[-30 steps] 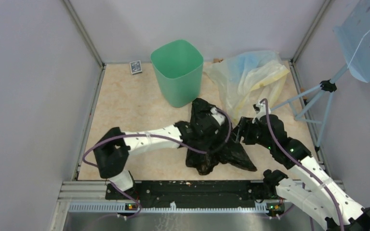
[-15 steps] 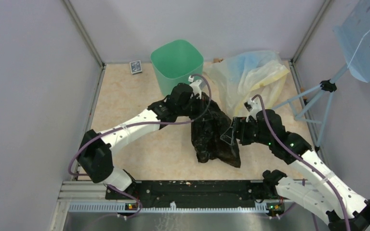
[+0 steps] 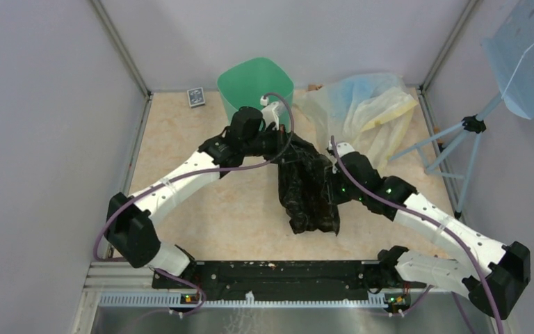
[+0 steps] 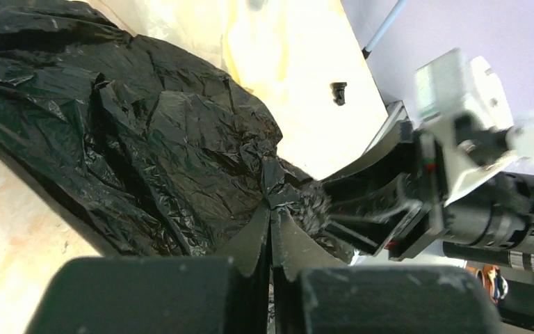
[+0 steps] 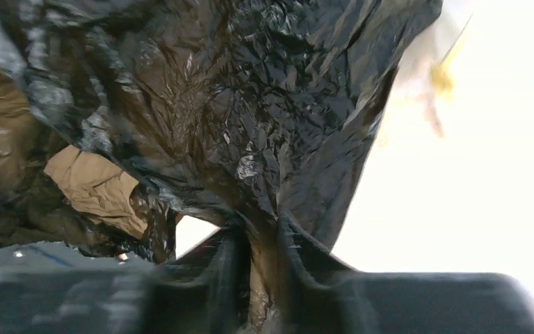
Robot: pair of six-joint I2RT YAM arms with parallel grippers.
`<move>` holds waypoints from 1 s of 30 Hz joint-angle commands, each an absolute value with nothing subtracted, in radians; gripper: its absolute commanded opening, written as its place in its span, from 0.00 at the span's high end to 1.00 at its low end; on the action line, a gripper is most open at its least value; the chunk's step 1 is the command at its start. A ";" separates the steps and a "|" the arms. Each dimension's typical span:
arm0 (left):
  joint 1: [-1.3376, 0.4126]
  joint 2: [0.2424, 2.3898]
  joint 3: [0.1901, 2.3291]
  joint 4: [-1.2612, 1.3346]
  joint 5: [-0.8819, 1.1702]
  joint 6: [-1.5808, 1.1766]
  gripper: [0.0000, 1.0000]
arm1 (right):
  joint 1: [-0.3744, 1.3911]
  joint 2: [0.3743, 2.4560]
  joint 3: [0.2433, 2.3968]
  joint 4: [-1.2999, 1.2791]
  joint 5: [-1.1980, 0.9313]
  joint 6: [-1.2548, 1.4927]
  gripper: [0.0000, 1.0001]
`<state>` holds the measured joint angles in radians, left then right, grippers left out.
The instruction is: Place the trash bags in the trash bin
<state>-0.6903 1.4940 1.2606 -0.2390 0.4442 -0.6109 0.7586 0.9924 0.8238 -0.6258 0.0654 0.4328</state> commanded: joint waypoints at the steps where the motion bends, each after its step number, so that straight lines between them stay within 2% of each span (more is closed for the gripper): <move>1: -0.678 1.405 1.329 -0.337 0.375 -0.503 0.97 | 0.769 0.980 0.978 -0.594 0.170 0.397 0.91; 3: -0.678 1.392 1.348 -0.436 0.305 -0.439 0.94 | 0.769 0.979 1.029 -0.603 0.163 0.390 1.00; 6: -0.679 1.367 1.366 -0.530 0.213 -0.379 0.85 | 0.769 1.010 1.119 -0.631 0.124 0.378 1.00; 9: -0.680 1.305 1.344 -0.563 0.145 -0.351 0.57 | 0.769 1.059 1.202 -0.651 0.065 0.374 1.00; 12: -0.681 1.221 1.277 -0.552 0.104 -0.350 0.25 | 0.768 1.097 1.251 -0.628 0.022 0.388 1.00; 16: -0.686 1.107 1.171 -0.519 0.085 -0.366 0.03 | 0.768 1.141 1.288 -0.590 -0.034 0.417 1.00; 20: -0.718 1.033 1.063 -0.458 0.122 -0.376 0.01 | 0.768 1.187 1.318 -0.565 -0.065 0.440 1.00; 25: -0.834 1.042 0.979 -0.414 -0.060 -0.359 0.01 | 0.768 1.218 1.340 -0.542 -0.105 0.462 1.00; 30: -0.910 1.079 0.904 -0.301 -0.133 -0.359 0.01 | 0.769 1.219 1.350 -0.535 -0.111 0.475 1.00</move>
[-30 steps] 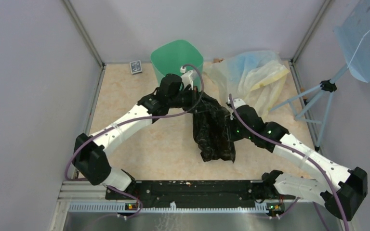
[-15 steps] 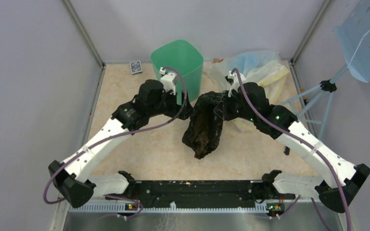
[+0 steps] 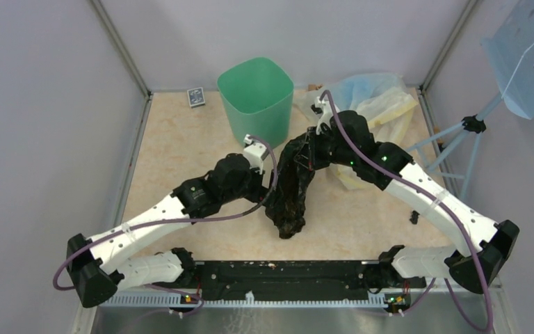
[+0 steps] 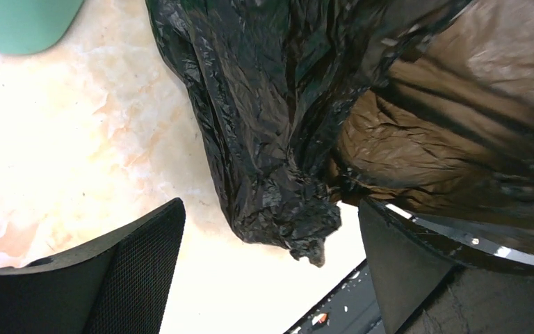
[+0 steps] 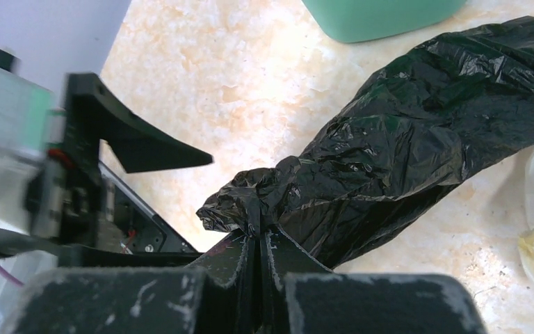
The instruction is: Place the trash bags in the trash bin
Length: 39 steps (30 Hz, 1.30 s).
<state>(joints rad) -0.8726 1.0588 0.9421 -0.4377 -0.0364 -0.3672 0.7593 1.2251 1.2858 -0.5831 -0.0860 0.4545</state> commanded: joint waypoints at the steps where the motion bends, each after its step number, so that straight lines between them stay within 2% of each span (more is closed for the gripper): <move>1: -0.918 1.082 0.888 -0.277 -0.134 -0.362 0.01 | 0.769 1.219 1.350 -0.536 -0.110 0.476 1.00; 8: -0.941 1.121 0.815 -0.206 -0.141 -0.454 0.01 | 0.769 1.215 1.361 -0.543 -0.098 0.482 1.00; 14: -1.031 1.121 0.813 -0.144 -0.217 -0.456 0.01 | 0.768 1.228 1.362 -0.543 -0.095 0.484 1.00; 21: -1.040 1.219 0.841 -0.325 -0.465 -0.574 0.03 | 0.768 1.219 1.370 -0.548 -0.087 0.488 1.00; 23: -1.038 1.246 0.847 -0.399 -0.553 -0.654 0.10 | 0.767 1.218 1.383 -0.562 -0.076 0.485 1.00; 27: -1.012 1.256 0.826 -0.446 -0.587 -0.716 0.38 | 0.764 1.211 1.420 -0.624 -0.011 0.463 1.00; 28: -0.999 1.244 0.810 -0.438 -0.573 -0.721 0.41 | 0.760 1.207 1.430 -0.639 -0.004 0.457 1.00; 30: -0.978 1.204 0.767 -0.395 -0.531 -0.714 0.39 | 0.743 1.198 1.443 -0.666 0.037 0.440 1.00; 34: -0.930 1.071 0.666 -0.278 -0.435 -0.667 0.27 | 0.704 1.181 1.444 -0.697 0.033 0.422 1.00; 39: -0.789 0.937 0.584 -0.215 -0.276 -0.618 0.20 | 0.673 1.166 1.424 -0.700 0.013 0.417 1.00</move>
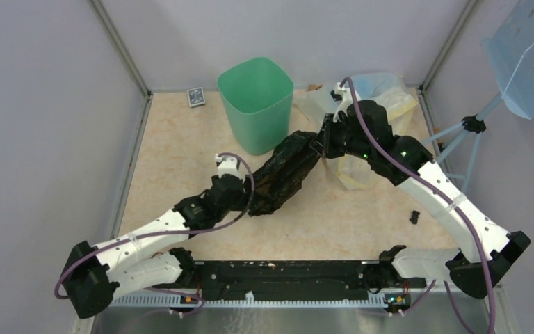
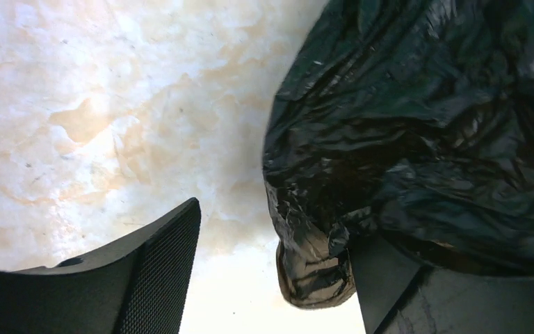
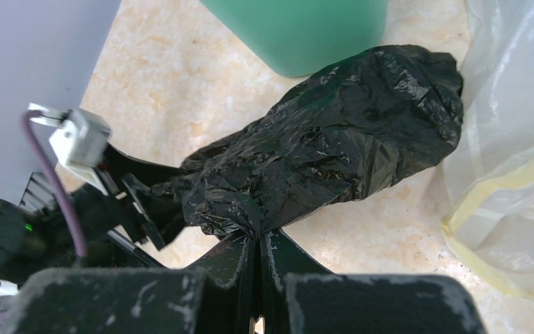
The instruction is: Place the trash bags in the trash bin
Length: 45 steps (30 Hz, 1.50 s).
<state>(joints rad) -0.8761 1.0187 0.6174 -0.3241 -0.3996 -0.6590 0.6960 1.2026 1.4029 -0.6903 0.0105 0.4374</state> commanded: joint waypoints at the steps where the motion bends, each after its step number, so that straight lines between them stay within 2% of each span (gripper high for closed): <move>1: -0.770 0.919 0.581 -0.219 -0.263 -0.606 0.18 | 0.669 1.164 1.422 -0.699 0.007 0.416 1.00; 5: -0.713 0.892 0.598 -0.269 -0.293 -0.583 0.18 | 0.665 1.167 1.423 -0.693 0.004 0.419 1.00; 7: -0.673 0.898 0.613 -0.293 -0.296 -0.574 0.24 | 0.664 1.168 1.427 -0.693 -0.021 0.419 1.00; 13: -0.547 0.920 0.635 -0.328 -0.264 -0.593 0.50 | 0.651 1.165 1.436 -0.708 -0.014 0.411 1.00; 19: -0.402 0.934 0.596 -0.300 -0.154 -0.597 0.66 | 0.635 1.154 1.447 -0.725 -0.003 0.404 1.00; 23: -0.373 0.921 0.580 -0.254 -0.062 -0.569 0.76 | 0.632 1.154 1.446 -0.724 0.008 0.397 1.00; 24: -0.371 0.911 0.588 -0.245 -0.022 -0.531 0.76 | 0.632 1.157 1.445 -0.722 0.004 0.394 1.00; 26: -0.373 0.892 0.617 -0.245 0.072 -0.468 0.67 | 0.632 1.166 1.448 -0.717 -0.043 0.387 1.00; 29: -0.373 0.854 0.650 -0.253 0.097 -0.447 0.31 | 0.632 1.173 1.453 -0.699 -0.088 0.381 1.00; 30: -0.373 0.844 0.658 -0.252 0.099 -0.446 0.24 | 0.632 1.175 1.458 -0.694 -0.098 0.381 1.00; 33: -0.373 0.845 0.657 -0.208 0.126 -0.433 0.20 | 0.632 1.180 1.468 -0.682 -0.113 0.385 1.00; 37: -0.374 0.929 0.654 -0.150 0.173 -0.438 0.24 | 0.632 1.187 1.484 -0.680 -0.124 0.390 1.00; 39: -0.374 0.973 0.648 -0.107 0.229 -0.446 0.29 | 0.632 1.189 1.494 -0.682 -0.129 0.394 1.00; 41: -0.374 0.999 0.639 -0.065 0.270 -0.456 0.53 | 0.631 1.190 1.505 -0.686 -0.125 0.396 1.00; 45: -0.373 0.977 0.671 -0.092 0.237 -0.451 0.95 | 0.629 1.198 1.559 -0.721 -0.083 0.382 1.00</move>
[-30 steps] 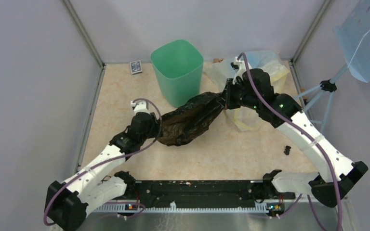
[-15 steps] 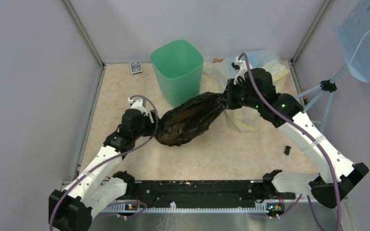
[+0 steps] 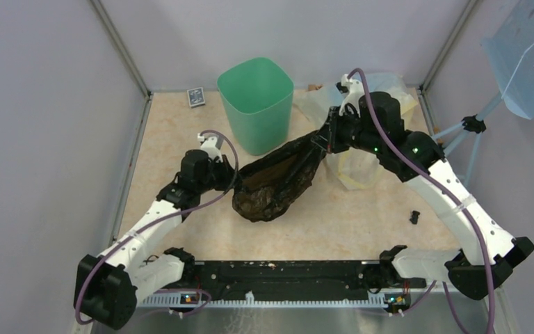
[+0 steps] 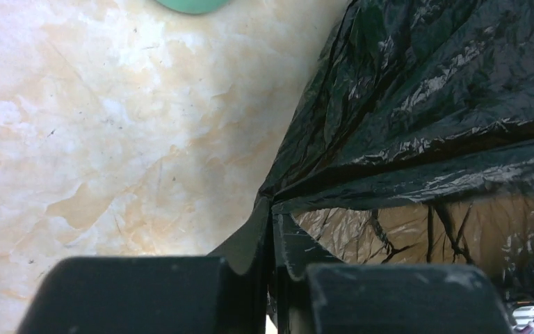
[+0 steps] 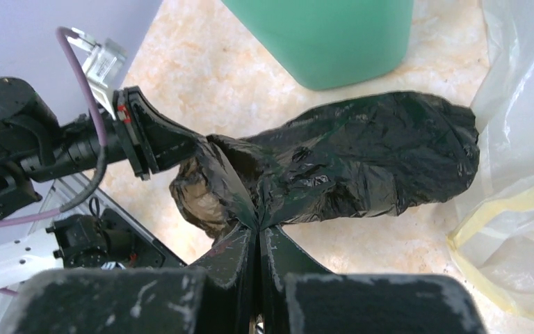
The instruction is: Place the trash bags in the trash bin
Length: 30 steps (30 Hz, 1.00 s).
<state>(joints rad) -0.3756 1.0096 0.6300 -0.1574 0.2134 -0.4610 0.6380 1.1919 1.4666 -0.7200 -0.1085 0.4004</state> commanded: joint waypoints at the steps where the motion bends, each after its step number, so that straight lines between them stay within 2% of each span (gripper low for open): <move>1: -0.374 0.956 0.686 -0.105 0.231 -0.442 1.00 | 0.629 1.200 1.585 -0.735 -0.071 0.375 1.00; 4: -0.373 0.928 0.760 -0.150 0.273 -0.421 1.00 | 0.627 1.211 1.675 -0.753 -0.049 0.354 1.00; 10: -0.374 0.966 1.056 -0.252 0.341 -0.412 1.00 | 0.623 1.303 1.961 -0.791 -0.032 0.311 1.00; 17: -0.373 1.072 1.470 -0.329 0.252 -0.386 1.00 | 0.621 1.467 2.403 -0.790 -0.045 0.266 1.00; 21: -0.373 1.161 1.701 -0.388 0.136 -0.334 1.00 | 0.621 1.478 2.384 -0.639 -0.057 0.273 1.00; 26: -0.372 1.207 1.857 -0.396 0.018 -0.266 1.00 | 0.620 1.508 2.326 -0.521 -0.064 0.302 1.00; 30: -0.372 1.256 1.973 -0.443 0.009 -0.232 1.00 | 0.620 1.534 2.279 -0.444 -0.081 0.328 1.00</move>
